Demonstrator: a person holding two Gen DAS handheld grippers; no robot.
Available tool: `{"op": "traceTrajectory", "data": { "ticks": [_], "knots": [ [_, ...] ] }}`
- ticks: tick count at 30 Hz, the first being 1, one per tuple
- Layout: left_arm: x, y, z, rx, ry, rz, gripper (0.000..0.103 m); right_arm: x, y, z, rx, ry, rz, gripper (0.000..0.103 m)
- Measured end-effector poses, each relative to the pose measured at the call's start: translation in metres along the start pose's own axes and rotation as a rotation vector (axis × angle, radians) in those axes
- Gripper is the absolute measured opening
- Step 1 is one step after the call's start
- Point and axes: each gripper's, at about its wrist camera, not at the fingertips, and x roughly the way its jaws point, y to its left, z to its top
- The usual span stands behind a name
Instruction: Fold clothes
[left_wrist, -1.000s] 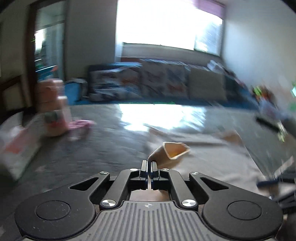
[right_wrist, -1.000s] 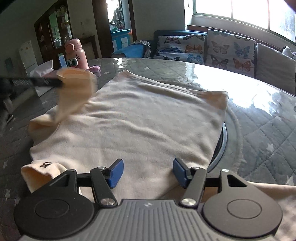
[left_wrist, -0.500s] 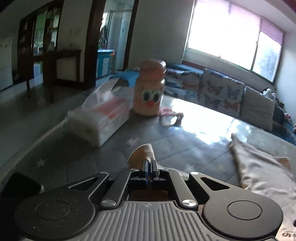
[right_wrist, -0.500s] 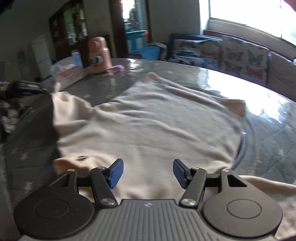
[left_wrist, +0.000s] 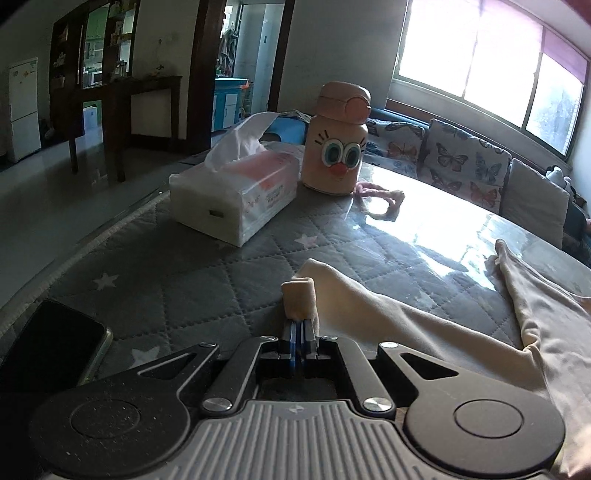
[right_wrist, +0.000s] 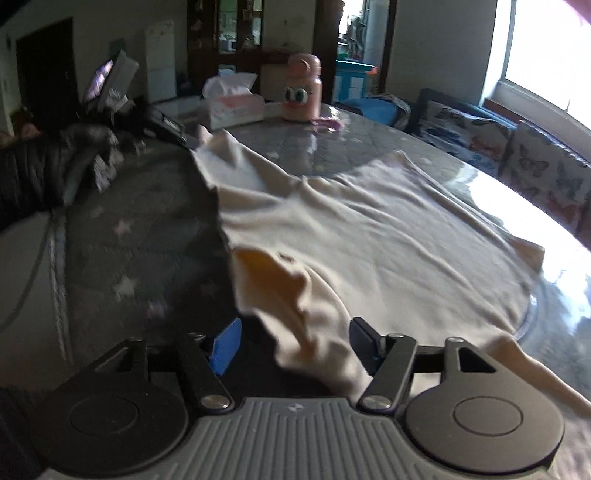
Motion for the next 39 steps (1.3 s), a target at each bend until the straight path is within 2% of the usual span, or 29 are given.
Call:
{"op": "traceTrajectory", "data": {
  "ticks": [4, 7, 9, 11, 17, 22, 24, 28, 29, 33, 39],
  "knots": [
    [0.001, -0.001, -0.001, 0.020, 0.003, 0.006, 0.003, -0.004, -0.005, -0.011, 0.008, 0.017, -0.033, 0.048],
    [0.002, -0.001, -0.001, 0.022, 0.003, 0.010, 0.003, -0.006, -0.008, -0.014, 0.009, 0.009, -0.045, 0.029],
    [0.001, -0.002, -0.001, 0.018, 0.000, 0.008, 0.003, -0.007, -0.011, -0.013, 0.020, 0.009, -0.058, 0.010],
    [-0.001, -0.002, -0.002, 0.013, 0.001, 0.003, 0.003, -0.010, -0.017, -0.013, 0.039, 0.006, -0.043, 0.008],
    [-0.009, 0.004, -0.010, 0.016, 0.002, -0.012, 0.003, -0.024, -0.013, -0.024, -0.042, 0.039, -0.054, 0.007],
    [-0.010, 0.008, -0.008, 0.007, 0.005, 0.005, 0.003, -0.028, -0.009, -0.029, -0.074, 0.038, -0.043, 0.009],
    [-0.012, 0.008, -0.006, 0.010, 0.004, 0.017, 0.005, -0.031, -0.012, -0.025, -0.067, 0.031, -0.019, 0.019],
    [-0.020, 0.009, -0.001, 0.004, -0.022, 0.044, 0.005, -0.042, -0.019, -0.013, -0.025, -0.006, 0.050, 0.023],
    [-0.021, 0.008, 0.000, -0.001, -0.025, 0.042, 0.005, -0.044, -0.021, -0.010, -0.011, -0.018, 0.066, 0.027],
    [-0.028, -0.013, -0.003, 0.048, -0.023, -0.022, 0.005, -0.039, -0.027, 0.005, 0.053, -0.073, 0.101, 0.029],
    [-0.042, -0.065, -0.018, 0.146, 0.005, -0.184, 0.006, -0.001, -0.027, 0.029, 0.107, -0.070, 0.057, 0.029]
  ]
}}
